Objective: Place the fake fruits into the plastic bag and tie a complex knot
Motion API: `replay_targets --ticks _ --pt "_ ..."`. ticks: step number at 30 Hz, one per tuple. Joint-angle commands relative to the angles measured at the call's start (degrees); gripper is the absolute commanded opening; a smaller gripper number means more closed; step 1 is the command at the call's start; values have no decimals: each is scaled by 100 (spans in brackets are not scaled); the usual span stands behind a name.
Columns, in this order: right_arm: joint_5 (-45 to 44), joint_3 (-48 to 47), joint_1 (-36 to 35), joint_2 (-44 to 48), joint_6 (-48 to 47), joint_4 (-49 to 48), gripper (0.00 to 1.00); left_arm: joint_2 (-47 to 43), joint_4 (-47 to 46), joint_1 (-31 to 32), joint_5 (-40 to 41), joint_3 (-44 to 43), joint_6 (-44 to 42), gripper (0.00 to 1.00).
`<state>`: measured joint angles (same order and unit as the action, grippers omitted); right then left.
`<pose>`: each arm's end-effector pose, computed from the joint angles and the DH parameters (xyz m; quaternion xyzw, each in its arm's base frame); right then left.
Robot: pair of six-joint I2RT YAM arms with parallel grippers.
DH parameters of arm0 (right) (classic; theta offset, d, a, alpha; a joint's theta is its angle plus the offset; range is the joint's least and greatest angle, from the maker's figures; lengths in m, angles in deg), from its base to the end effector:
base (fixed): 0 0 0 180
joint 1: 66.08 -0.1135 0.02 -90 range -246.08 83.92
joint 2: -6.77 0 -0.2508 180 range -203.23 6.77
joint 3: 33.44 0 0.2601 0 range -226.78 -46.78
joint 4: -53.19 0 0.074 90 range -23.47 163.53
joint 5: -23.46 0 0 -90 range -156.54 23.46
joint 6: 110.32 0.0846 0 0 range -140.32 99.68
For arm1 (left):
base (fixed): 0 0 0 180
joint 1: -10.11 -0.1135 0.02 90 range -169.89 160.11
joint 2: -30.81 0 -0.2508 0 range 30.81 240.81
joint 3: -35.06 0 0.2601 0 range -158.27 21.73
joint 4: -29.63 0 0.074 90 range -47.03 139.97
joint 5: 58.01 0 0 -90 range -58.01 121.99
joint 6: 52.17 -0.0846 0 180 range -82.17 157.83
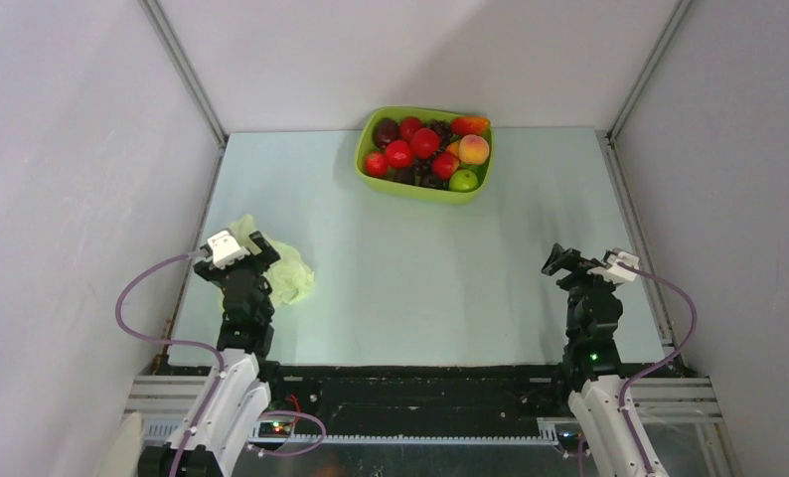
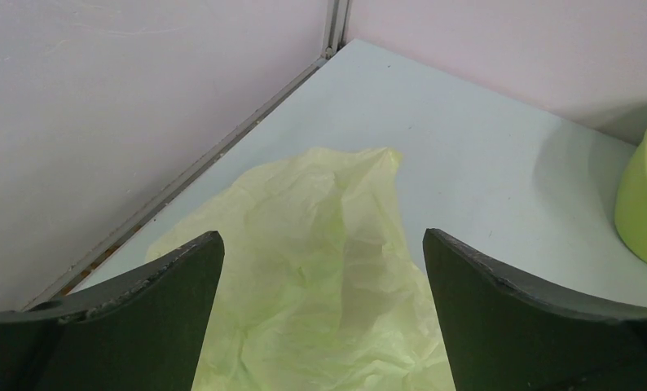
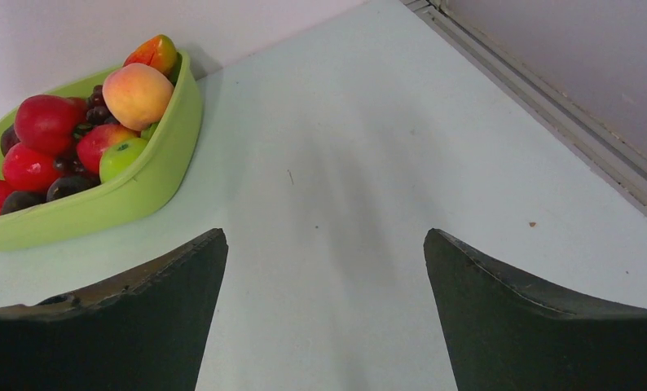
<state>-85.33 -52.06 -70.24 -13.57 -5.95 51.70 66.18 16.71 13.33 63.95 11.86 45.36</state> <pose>0.2004 -0.0127 0.1923 0.1769 0.6860 -0.0021 0.7058 0.2177 0.0326 0.2058 -0.2212 0.6675 0.1284 0.6993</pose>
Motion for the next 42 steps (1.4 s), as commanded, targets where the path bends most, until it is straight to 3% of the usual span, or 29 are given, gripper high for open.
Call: replay_targets --ticks 1,7,14,23,33,35,38,41,42 --pt "-149 -233 35 34 53 -101 96 68 -90 -36 172 -267 112 99" --pt "-137 -250 35 -57 66 -158 97 217 104 -38 294 -401 172 99" --pt "-118 -266 31 -63 87 -114 98 806 1004 -75 1352 -832 712 99" --pt "-112 -281 47 -83 67 -85 99 2432 2077 -468 553 -1832 1192 99" --pt "-37 -301 73 -115 96 -81 99 3571 2736 -523 -35 -2555 989 97" --pt "-30 -299 74 -124 110 -75 99 3630 2740 -522 -165 -2586 935 87" --pt "-28 -304 90 -114 133 -54 99 3596 2700 -521 -305 -2559 874 61" --pt "-36 -305 96 -90 146 -34 99 3528 2659 -518 -288 -2506 860 27" --pt "-37 -302 94 -92 150 -31 99 3480 2654 -521 -275 -2479 862 22"
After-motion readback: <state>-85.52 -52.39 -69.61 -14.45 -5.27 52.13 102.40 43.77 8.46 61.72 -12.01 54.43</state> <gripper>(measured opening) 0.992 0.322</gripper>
